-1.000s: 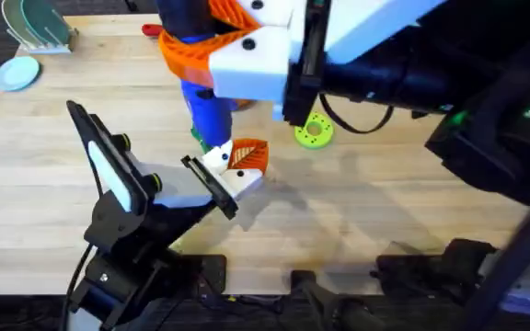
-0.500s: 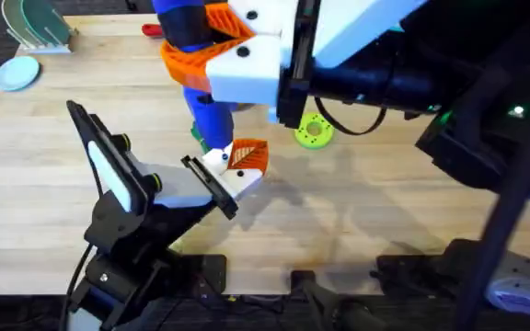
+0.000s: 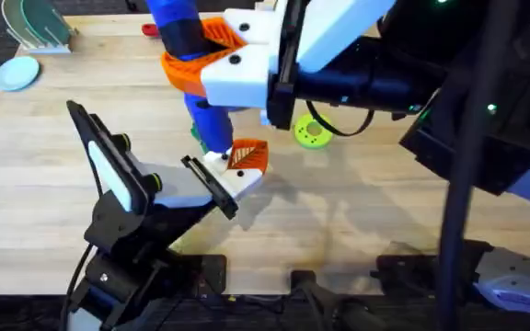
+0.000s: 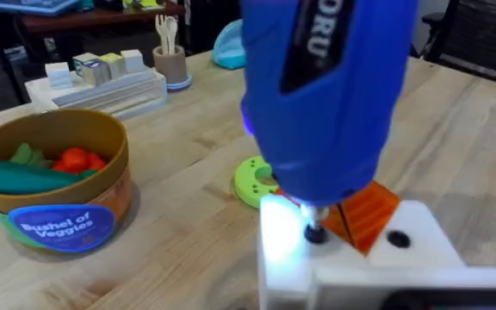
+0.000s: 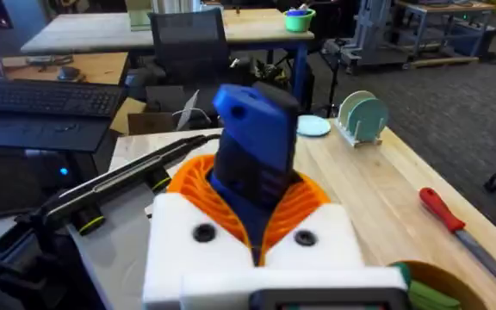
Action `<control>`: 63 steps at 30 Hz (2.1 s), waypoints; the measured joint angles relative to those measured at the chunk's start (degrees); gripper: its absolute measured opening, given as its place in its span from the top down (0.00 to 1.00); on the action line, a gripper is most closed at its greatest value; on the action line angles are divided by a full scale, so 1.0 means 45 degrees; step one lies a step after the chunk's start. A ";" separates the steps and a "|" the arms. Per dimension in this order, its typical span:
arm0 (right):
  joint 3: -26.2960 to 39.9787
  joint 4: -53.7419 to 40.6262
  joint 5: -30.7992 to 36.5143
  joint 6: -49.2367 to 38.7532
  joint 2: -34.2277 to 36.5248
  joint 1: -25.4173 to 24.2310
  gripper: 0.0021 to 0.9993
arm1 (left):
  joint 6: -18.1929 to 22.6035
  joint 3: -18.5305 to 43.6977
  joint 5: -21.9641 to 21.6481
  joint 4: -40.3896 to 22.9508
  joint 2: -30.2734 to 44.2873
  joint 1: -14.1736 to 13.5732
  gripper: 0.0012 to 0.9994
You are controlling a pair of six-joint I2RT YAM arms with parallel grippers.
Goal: Pick up the gripper from the table and insert it into the empty holder that is missing its gripper. Then pick up a screw, insert it into the mounting hole, and use the screwdriver to tighten it. Finally, clean up the table by picking up the vegetable and placing it into the bucket.
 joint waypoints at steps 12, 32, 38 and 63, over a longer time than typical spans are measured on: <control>0.0000 0.0010 -0.0002 0.0071 0.0005 0.0000 0.98 | 0.0000 0.0000 0.0000 0.0005 -0.0001 0.0000 1.00; -0.0175 -0.0048 0.0043 -0.1270 -0.2246 -0.1825 0.98 | 0.0005 0.0000 0.0005 0.0015 -0.0015 0.0000 1.00; -0.0185 -0.4491 0.2493 -0.5131 -0.1912 -0.3732 0.98 | 0.0005 0.0000 0.0005 0.0015 -0.0015 0.0000 1.00; -0.0185 -0.8567 1.0275 -1.4656 0.4990 -0.6217 0.98 | 0.0008 0.0000 0.0005 0.0015 -0.0015 0.0000 1.00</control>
